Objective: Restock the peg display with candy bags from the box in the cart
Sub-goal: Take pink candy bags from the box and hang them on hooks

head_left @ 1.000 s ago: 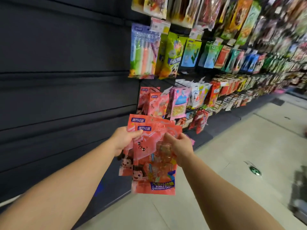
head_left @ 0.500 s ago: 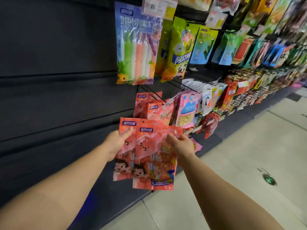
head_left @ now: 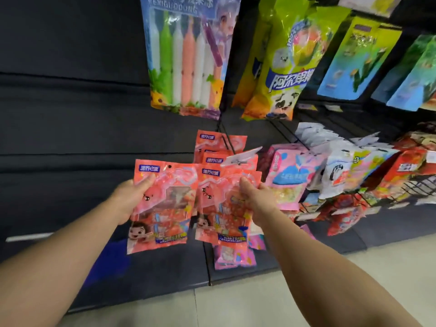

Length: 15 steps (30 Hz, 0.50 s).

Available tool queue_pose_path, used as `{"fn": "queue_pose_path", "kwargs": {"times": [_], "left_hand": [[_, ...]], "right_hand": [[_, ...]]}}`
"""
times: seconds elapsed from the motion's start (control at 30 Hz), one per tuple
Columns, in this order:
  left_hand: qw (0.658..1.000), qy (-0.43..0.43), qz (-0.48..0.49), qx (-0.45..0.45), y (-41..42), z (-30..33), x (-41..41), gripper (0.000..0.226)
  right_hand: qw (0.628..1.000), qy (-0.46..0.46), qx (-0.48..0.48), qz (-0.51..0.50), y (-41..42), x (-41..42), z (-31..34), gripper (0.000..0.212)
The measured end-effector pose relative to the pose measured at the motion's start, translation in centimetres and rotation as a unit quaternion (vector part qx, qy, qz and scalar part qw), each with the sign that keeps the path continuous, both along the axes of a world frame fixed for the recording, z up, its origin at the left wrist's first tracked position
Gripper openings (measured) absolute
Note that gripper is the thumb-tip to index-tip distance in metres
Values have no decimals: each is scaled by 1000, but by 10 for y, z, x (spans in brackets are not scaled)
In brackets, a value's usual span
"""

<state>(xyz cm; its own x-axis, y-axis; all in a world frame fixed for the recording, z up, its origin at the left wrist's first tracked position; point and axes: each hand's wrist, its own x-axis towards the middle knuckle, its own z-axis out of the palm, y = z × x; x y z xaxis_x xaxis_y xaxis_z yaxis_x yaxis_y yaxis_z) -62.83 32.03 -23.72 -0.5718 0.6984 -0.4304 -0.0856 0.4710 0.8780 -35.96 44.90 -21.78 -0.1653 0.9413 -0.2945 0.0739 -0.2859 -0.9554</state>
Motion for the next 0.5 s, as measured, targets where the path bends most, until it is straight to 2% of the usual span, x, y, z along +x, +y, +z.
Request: {"fn": "queue_pose_path", "kwargs": {"times": [0.13,0.23,0.37,0.5], "left_hand": [[999,-31,33,17,-9,-10,15,55],[999,-37,31,20,-15,-15,27,73],[998,-53,18,23,-12,-11,44,81],[999,-41,4,31,-4,1,56,61]], "right_hand": [[999,9,-8,42,26,9,-2,23],[997,19,-15,71,35,15,0,30],[995,40,-24,91,46,17,3,27],[994,54,-19,92,53,15,1,22]]}}
